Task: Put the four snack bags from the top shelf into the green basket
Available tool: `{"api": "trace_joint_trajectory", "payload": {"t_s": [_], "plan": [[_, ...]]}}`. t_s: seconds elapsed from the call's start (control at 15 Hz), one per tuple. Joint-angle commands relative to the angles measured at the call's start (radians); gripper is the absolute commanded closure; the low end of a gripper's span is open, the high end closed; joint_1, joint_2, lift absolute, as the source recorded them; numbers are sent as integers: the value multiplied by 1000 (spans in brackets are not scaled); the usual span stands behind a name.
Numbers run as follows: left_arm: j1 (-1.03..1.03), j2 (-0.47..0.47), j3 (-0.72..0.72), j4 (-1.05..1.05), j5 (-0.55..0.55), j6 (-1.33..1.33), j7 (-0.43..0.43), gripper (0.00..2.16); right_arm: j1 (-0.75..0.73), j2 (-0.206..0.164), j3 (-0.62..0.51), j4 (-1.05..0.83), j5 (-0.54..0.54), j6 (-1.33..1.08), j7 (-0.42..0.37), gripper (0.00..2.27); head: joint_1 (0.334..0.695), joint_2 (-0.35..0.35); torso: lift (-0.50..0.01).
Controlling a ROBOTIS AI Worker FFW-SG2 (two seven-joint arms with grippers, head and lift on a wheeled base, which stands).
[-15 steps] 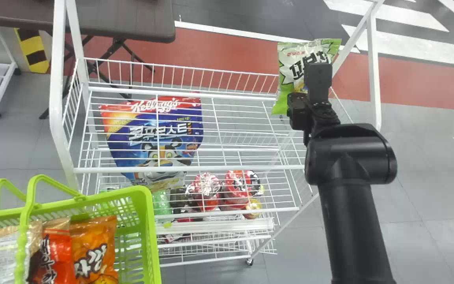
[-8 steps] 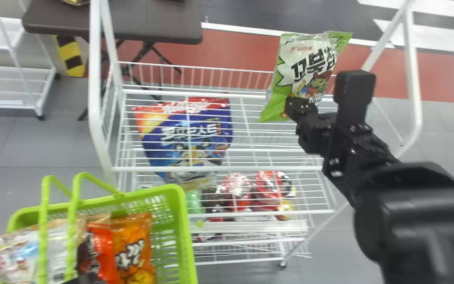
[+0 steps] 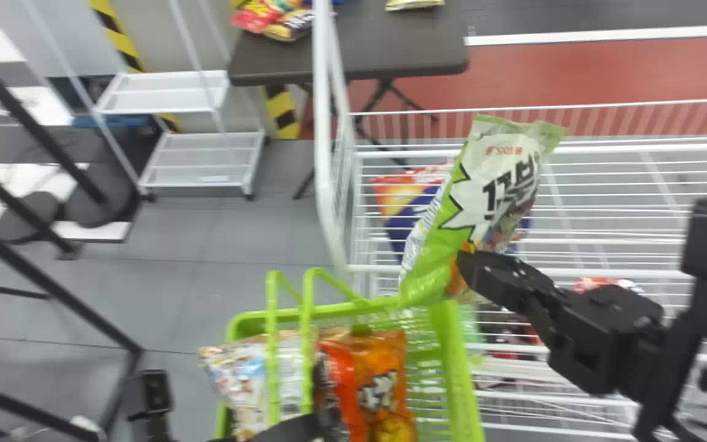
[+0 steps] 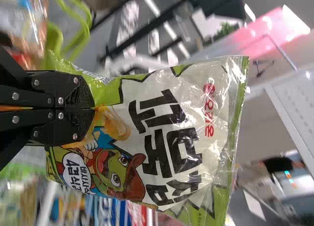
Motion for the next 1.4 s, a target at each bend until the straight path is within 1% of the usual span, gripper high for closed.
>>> {"api": "trace_joint_trajectory", "payload": {"t_s": [0.0, 0.07, 0.13, 0.2, 0.33, 0.4, 0.47, 0.53, 0.6, 0.67, 0.87, 1.0, 1.07, 1.27, 1.33], "plan": [[-2, -1, -1, 3, -2, 0, -1, 2148, 23, -2, 18, 2, -104, 54, 12, 2260, 695, 274, 0], [-2, -1, -1, 4, -2, 0, 1, 2148, 30, -3, 22, 19, -127, 61, 23, 2260, 695, 335, 0], [-5, -1, -3, 4, -2, 0, 1, 2148, 31, -3, 27, 39, -151, 107, 28, 2260, 695, 350, 0], [-5, -1, -3, 4, -2, 0, 1, 2148, 33, -5, 27, 63, -173, 140, 32, 2260, 695, 350, 0], [-6, -1, -4, 4, -4, 0, 1, 2148, 40, -8, 28, 94, -170, 177, 41, 2260, 695, 350, 0], [-8, -1, -4, 6, -5, 0, 1, 2148, 37, -10, 28, 105, -168, 226, 43, 2213, 695, 350, 0], [-8, -1, -4, 6, -7, 0, 1, 2148, 28, -11, 27, 122, -178, 291, 61, 1916, 695, 350, 0], [-9, -1, -7, 6, -10, 0, 1, 2148, 20, -13, 24, 131, -196, 343, 66, 1291, 695, 350, 0], [-9, -3, -9, 6, -11, 0, 1, 2148, 19, -14, 21, 128, -196, 367, 67, 242, 695, 350, 0], [-9, -3, -10, 4, -13, 0, 2, 2148, 19, -14, 13, 125, -196, 367, 69, -2, 695, 350, 0], [-11, -4, -13, 6, -16, 0, 4, 2148, -7, -14, -15, 117, -170, 337, 69, 46, 695, 350, 0], [-9, -4, -15, 6, -16, 0, 4, 2148, -32, -11, -8, 119, -93, 327, 64, 53, 695, 350, 0], [-9, -4, -15, 6, -16, 0, 4, 2148, -33, -10, -7, 119, -78, 309, 64, 56, 695, 350, 0], [-9, -4, -15, 6, -18, 0, 4, 2148, 7, -11, -68, 70, -73, 137, 67, 60, 695, 350, 0], [-9, -4, -15, 6, -18, 0, 4, 2148, 23, -11, -97, 50, -50, 76, 67, 60, 695, 350, 0]]}}
